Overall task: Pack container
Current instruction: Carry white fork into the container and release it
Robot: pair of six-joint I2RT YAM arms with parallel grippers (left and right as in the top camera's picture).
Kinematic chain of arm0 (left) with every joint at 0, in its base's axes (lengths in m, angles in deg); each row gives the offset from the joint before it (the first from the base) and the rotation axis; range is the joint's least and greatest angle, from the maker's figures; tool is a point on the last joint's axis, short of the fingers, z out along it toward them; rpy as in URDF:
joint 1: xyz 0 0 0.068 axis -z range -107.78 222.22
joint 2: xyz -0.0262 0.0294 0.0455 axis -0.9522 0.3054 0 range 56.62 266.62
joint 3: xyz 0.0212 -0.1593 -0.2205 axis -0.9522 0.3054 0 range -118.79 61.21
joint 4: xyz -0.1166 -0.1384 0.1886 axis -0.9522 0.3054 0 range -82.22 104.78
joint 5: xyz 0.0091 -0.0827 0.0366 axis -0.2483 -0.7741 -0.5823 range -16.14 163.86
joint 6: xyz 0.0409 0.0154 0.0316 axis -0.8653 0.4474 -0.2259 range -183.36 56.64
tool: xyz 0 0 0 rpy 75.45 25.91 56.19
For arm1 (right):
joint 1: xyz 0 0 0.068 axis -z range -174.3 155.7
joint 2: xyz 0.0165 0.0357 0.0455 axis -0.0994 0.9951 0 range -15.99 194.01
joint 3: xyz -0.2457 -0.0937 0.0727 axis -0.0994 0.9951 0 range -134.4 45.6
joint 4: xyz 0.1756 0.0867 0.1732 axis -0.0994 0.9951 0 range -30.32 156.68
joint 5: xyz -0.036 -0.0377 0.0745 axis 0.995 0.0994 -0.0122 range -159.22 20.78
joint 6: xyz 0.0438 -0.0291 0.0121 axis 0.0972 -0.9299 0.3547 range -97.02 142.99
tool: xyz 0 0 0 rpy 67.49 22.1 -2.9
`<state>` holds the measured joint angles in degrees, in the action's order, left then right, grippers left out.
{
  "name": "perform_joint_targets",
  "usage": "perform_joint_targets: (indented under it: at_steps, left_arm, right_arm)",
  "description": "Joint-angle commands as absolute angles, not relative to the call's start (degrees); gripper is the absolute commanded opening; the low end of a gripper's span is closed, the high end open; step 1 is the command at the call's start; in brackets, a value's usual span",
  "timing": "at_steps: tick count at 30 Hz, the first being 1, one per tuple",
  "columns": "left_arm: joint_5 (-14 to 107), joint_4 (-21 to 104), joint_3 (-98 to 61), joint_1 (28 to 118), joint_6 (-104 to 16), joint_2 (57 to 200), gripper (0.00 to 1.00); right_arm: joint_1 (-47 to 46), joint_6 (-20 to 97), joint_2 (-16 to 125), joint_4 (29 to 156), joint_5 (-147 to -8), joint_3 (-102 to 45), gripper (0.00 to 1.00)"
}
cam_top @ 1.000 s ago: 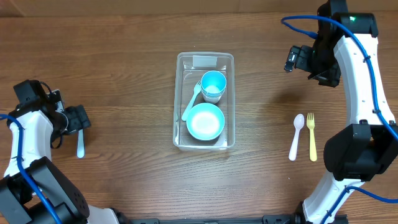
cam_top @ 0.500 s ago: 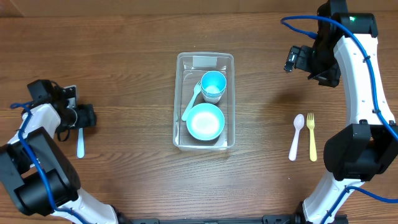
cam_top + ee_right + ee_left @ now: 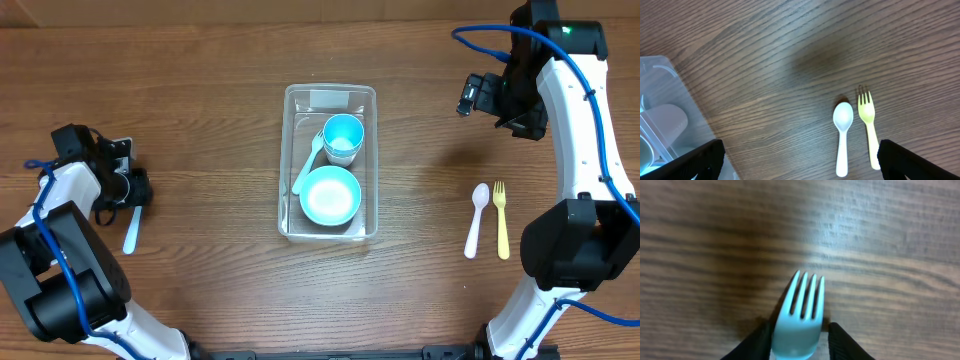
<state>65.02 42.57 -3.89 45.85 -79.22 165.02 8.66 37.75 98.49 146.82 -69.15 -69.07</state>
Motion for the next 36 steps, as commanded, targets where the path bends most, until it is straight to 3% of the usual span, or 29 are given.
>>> perform_joint_targets:
  at_steps: [1,11,14,19,31,36]
  left_arm:
    - [63.8,46.1,-7.8,46.2,-79.4,166.3,0.32]
    - [63.8,47.1,-9.2,46.2,-79.4,166.3,0.28]
    - [63.8,47.2,-9.1,46.2,-79.5,166.3,0.46]
    - [63.8,47.5,-8.9,47.7,-84.1,166.4,0.49]
    - [72.6,46.1,-8.6,51.2,-86.5,168.3,0.40]
    - [72.5,46.5,-8.8,51.4,-86.2,168.3,0.22]
  right_arm:
    - [8.6,37.6,96.2,146.7,-68.7,-70.4,1.00]
    - [8.6,37.6,96.2,146.7,-68.7,-70.4,1.00]
    - [8.6,37.6,96.2,146.7,-68.7,-70.4,1.00]
    - [8.6,37.6,96.2,146.7,-68.7,-70.4,1.00]
    - [8.6,37.6,96.2,146.7,-68.7,-70.4,1.00]
    - [8.6,37.6,96.2,146.7,-68.7,-70.4,1.00]
